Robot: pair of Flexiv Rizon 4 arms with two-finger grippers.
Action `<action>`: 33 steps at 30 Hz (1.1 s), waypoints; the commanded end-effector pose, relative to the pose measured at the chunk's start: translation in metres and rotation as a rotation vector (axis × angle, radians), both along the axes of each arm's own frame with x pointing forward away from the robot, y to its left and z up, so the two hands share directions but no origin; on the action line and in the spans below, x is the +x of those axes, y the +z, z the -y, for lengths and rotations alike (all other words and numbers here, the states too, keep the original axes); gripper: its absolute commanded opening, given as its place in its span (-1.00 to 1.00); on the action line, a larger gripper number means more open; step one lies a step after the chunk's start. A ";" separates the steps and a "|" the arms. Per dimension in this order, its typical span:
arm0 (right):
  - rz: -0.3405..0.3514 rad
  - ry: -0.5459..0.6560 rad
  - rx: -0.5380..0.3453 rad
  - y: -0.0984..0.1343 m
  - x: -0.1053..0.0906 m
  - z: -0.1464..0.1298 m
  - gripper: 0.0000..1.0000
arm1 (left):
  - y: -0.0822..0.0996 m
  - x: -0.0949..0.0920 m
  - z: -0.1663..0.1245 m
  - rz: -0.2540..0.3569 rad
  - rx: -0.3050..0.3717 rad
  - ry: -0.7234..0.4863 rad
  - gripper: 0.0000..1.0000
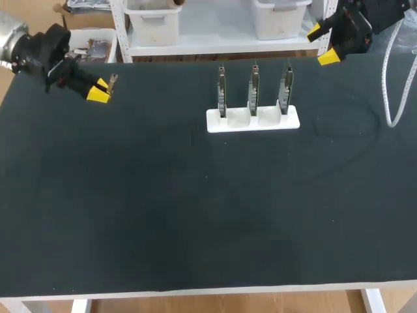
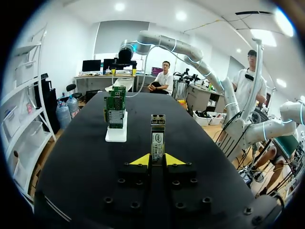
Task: Pick up the optical module with the left hand, and insert it into the network port with the right hand.
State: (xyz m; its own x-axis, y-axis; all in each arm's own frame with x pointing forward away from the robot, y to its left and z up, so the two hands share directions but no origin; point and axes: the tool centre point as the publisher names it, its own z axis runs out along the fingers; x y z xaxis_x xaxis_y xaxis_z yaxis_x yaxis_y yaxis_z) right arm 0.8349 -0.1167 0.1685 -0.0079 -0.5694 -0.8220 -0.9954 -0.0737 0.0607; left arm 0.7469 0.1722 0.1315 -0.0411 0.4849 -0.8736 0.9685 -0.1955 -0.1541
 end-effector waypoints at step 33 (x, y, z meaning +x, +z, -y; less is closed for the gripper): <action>-0.540 0.779 0.009 0.000 0.008 0.001 1.00 | 0.069 0.043 0.097 0.281 -0.262 0.149 -1.00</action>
State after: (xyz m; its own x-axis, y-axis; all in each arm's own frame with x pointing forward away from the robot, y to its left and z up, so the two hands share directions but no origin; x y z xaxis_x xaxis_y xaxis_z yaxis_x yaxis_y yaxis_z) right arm 0.8349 -0.1167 0.1685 -0.0079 -0.5694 -0.8220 -0.9954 -0.0737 0.0607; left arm 0.7876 0.0861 0.2036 0.1588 0.2578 -0.9531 0.9869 -0.0680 0.1460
